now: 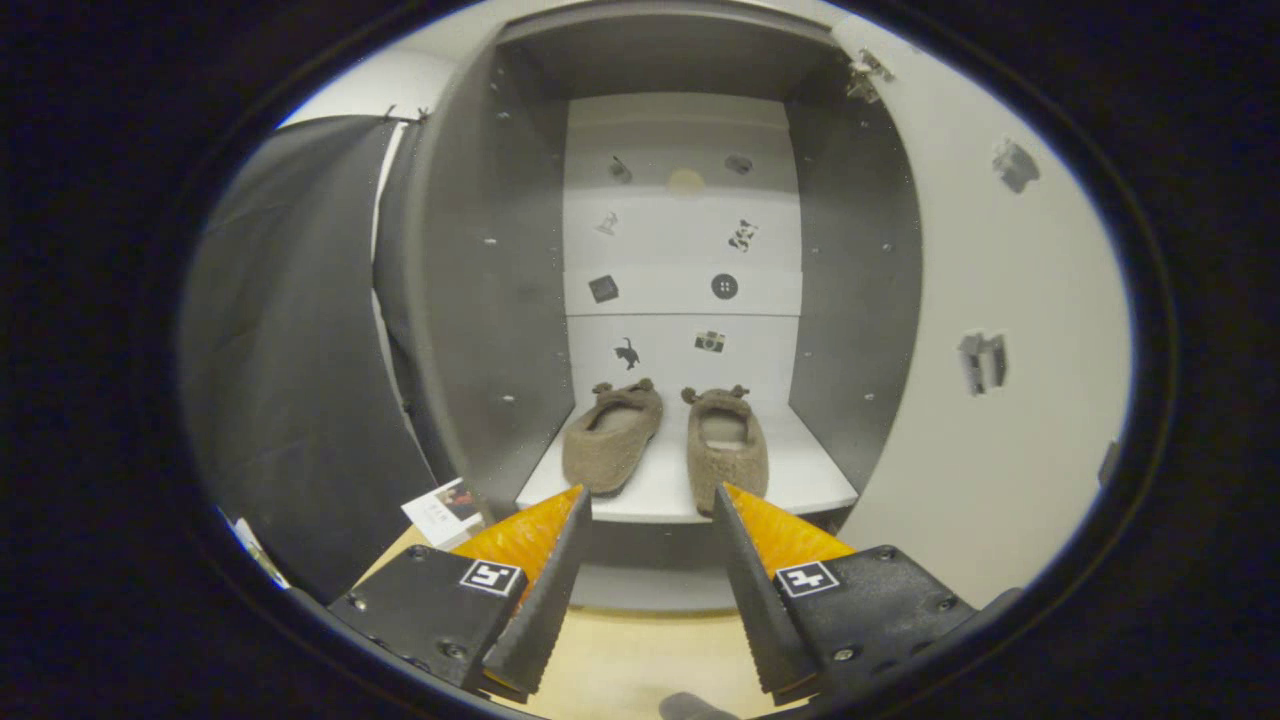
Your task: Open the shoe cabinet door, grab the shoes and put them into the shoe cabinet, then close the shoe cabinet door.
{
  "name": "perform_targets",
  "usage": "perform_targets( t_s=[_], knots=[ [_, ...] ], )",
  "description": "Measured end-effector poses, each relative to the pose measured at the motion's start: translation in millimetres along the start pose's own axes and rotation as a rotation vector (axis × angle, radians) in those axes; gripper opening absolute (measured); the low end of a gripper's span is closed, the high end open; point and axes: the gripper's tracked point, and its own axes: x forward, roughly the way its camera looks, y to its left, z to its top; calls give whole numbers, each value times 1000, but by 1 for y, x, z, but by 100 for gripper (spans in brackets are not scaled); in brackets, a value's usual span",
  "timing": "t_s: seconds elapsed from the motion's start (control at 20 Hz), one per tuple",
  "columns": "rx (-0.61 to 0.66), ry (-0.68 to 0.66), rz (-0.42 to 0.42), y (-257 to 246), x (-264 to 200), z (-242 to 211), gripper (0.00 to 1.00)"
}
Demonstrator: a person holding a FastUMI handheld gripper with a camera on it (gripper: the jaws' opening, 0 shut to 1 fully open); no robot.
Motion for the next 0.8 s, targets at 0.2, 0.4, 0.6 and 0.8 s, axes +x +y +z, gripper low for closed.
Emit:
perform_targets(
  t_s=[0.2,0.4,0.6,0.8],
  knots=[
    [-6,-46,12,5,-79,-8,93],
    [23,-86,24,-2,-163,-17,100],
    [9,-130,11,-28,-241,-24,100],
    [16,-151,-44,-78,-300,-31,100]
  ],
)
